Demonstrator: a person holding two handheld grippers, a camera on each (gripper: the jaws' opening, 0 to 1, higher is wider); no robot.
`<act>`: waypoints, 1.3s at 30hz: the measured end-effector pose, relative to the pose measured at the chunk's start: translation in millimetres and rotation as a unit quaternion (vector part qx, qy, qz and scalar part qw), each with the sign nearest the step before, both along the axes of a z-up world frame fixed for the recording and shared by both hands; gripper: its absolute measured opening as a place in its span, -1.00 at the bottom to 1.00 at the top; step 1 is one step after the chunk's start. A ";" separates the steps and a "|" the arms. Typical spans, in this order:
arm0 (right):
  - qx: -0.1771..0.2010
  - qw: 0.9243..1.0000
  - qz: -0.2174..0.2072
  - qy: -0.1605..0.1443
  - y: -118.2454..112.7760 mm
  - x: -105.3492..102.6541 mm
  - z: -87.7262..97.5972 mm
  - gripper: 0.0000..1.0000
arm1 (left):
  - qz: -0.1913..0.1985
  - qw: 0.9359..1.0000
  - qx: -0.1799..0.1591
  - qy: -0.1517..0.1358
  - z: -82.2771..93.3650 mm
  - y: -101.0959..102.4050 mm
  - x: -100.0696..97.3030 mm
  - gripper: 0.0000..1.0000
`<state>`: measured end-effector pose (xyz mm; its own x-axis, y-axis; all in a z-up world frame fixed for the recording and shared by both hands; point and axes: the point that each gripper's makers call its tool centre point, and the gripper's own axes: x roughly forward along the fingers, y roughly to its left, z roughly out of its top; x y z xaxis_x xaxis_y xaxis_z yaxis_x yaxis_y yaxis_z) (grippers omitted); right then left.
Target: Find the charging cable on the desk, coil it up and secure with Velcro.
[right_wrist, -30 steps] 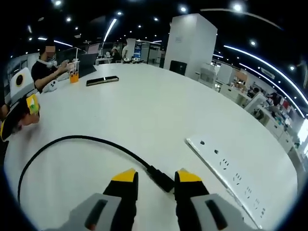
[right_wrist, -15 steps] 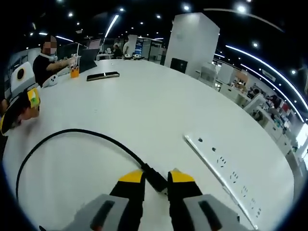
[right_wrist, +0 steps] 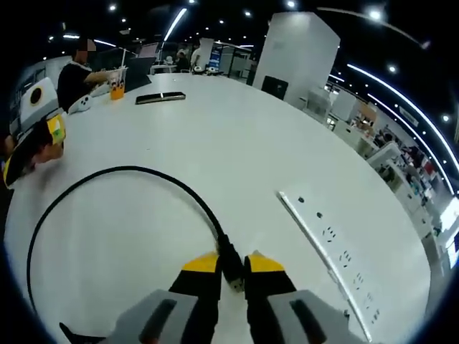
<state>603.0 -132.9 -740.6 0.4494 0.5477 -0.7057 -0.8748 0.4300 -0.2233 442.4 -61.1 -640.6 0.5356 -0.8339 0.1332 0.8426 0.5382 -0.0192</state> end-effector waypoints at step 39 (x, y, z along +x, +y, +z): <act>0.019 0.999 -0.035 0.007 -18.9 -16.2 1.6 -0.84 | -0.003 1.000 0.009 0.000 -3.3 -1.8 -1.2 -0.16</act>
